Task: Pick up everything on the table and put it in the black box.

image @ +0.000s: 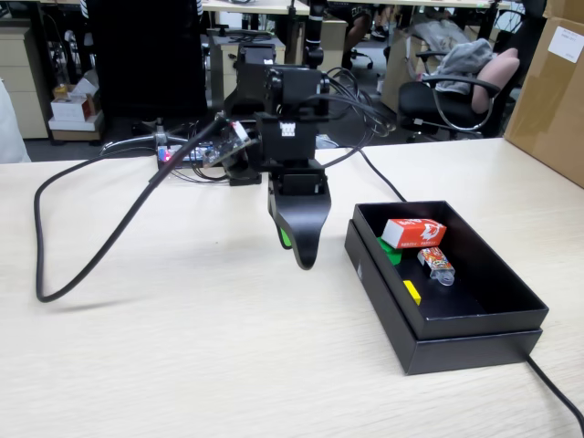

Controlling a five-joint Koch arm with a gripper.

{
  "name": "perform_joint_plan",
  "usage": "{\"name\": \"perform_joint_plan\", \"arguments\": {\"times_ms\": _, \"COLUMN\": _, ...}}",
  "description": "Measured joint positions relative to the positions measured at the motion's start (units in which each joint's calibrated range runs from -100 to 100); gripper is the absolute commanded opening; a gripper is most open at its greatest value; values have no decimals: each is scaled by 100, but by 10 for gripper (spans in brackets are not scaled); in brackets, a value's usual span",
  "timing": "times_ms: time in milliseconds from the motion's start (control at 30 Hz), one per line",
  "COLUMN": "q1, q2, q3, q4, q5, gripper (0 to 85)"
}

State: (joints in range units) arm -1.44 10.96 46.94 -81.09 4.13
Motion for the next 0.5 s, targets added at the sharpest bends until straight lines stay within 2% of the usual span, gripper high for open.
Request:
{"name": "perform_joint_plan", "arguments": {"times_ms": 167, "q1": 10, "q2": -51, "q3": -329, "q4": 90, "q5": -5, "gripper": 505}}
{"name": "perform_joint_plan", "arguments": {"times_ms": 400, "q1": 15, "q2": -1267, "q3": -2840, "q4": 1678, "q5": -39, "gripper": 500}}
{"name": "perform_joint_plan", "arguments": {"times_ms": 500, "q1": 29, "q2": -1938, "q3": -3900, "q4": 2031, "q5": -54, "gripper": 500}}
